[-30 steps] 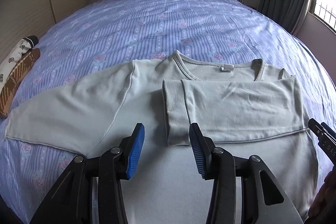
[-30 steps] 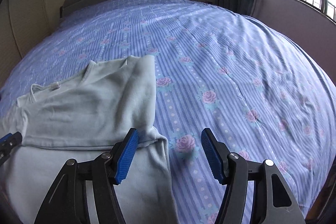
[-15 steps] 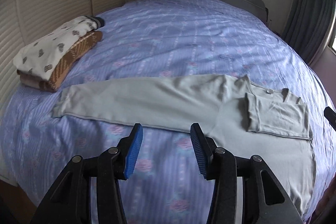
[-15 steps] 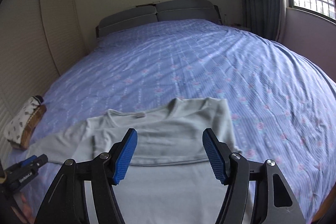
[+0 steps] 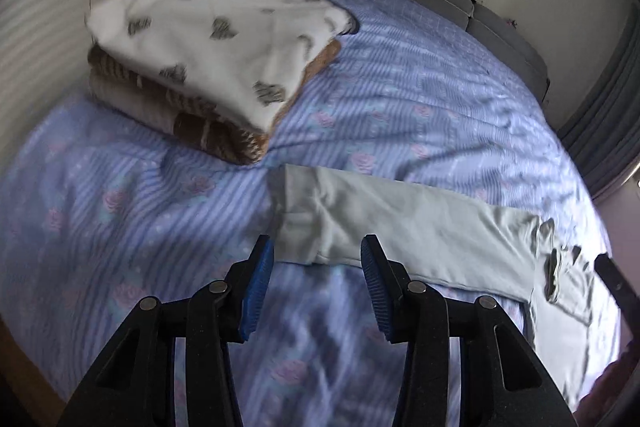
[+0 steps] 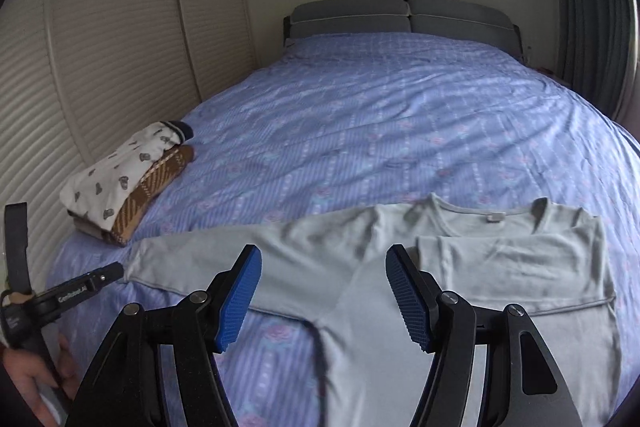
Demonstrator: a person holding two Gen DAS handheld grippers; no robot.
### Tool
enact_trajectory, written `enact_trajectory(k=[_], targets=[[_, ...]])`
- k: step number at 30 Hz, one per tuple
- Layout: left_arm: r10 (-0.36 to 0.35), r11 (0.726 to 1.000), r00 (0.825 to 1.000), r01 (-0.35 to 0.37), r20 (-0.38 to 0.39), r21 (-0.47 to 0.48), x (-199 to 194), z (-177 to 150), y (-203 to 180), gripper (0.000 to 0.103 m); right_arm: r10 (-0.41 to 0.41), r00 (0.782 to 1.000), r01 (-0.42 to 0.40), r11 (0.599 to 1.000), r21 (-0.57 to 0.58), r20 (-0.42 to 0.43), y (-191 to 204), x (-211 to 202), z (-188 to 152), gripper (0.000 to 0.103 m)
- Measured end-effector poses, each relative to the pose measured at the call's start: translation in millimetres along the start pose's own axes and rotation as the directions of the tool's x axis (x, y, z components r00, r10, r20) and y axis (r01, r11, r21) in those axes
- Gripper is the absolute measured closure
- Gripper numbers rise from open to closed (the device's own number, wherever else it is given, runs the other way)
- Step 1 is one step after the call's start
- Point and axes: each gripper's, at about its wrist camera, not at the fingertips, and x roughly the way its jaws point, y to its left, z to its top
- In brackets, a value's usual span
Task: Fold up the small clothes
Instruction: 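Move the left gripper to the other sleeve cuff and close on it, then lift the sleeve with the left gripper and fold it over the shirt body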
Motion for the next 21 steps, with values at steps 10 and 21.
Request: enact_trajectory(k=[10,21], targets=[[-0.184,0.974,0.982,0.178,-0.032,-0.140,41,16,47,0.068,0.022,0.998,-0.027,0.997,-0.078,-0.053,55,25,-20,0.038],[-0.319,0.925,0.947,0.305,-0.028,-0.228,68,26,53,0.081,0.000,0.997,-0.003,0.999,-0.040,-0.082,45,33,-26,0.038]])
